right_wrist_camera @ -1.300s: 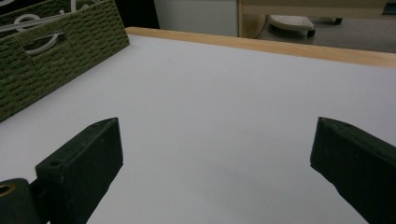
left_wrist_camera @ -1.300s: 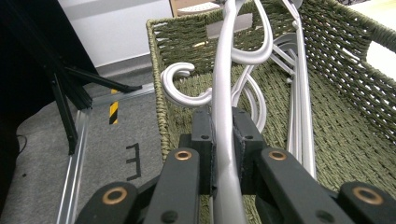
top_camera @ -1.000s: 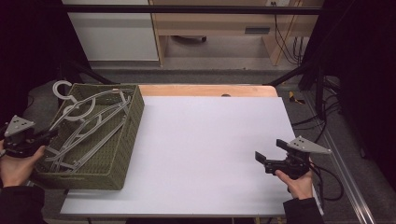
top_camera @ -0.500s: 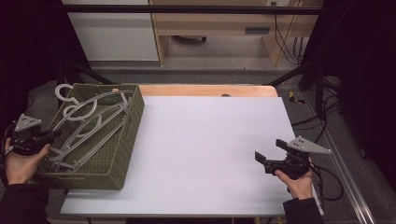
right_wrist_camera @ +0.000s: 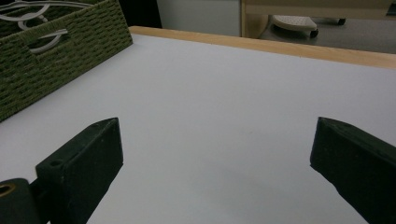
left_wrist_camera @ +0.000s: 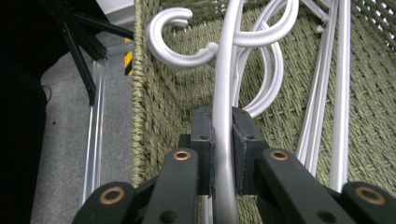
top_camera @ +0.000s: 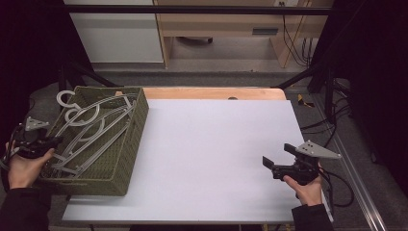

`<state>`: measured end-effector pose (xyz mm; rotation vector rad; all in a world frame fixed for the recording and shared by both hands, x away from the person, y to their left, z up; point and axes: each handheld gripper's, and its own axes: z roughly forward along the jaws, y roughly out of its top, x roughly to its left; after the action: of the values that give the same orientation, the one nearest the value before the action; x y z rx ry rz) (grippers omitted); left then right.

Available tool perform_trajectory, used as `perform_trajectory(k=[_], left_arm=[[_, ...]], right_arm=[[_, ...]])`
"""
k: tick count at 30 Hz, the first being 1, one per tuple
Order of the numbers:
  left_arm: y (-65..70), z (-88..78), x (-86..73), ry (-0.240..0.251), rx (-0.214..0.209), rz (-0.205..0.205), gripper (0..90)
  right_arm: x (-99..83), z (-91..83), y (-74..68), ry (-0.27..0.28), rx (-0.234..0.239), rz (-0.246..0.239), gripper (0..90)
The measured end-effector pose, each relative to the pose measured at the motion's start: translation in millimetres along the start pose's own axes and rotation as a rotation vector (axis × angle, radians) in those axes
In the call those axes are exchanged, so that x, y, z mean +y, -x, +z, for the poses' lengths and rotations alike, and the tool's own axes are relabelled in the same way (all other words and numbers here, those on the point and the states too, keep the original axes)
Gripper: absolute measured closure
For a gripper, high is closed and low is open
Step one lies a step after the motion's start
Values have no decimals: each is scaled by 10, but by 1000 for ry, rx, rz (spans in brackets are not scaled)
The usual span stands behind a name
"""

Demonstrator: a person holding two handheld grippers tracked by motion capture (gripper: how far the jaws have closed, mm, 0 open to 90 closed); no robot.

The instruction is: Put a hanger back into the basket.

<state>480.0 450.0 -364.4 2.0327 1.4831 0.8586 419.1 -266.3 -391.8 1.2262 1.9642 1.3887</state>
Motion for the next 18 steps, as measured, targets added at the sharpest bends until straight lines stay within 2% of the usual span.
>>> perform_trajectory(k=[2, 4, 7, 14, 16, 18], left_arm=[[9, 20, 11, -25, -36, 19, 765], [36, 43, 24, -59, -33, 37, 720], [57, 53, 29, -80, -44, 48, 702], [15, 3, -25, -53, -83, 2, 643], [-3, -1, -47, -59, -81, -10, 659], [-37, -16, -71, -60, -61, -26, 716]], right_arm=[[-2, 3, -1, -1, 2, -4, 29], [-1, 2, -4, 1, 6, -1, 29], [0, -6, 1, 0, 1, 1, 29], [3, -7, -4, 2, 5, 3, 29], [1, -3, -5, 1, 5, 2, 29], [-1, -1, -5, -1, 4, -3, 29]])
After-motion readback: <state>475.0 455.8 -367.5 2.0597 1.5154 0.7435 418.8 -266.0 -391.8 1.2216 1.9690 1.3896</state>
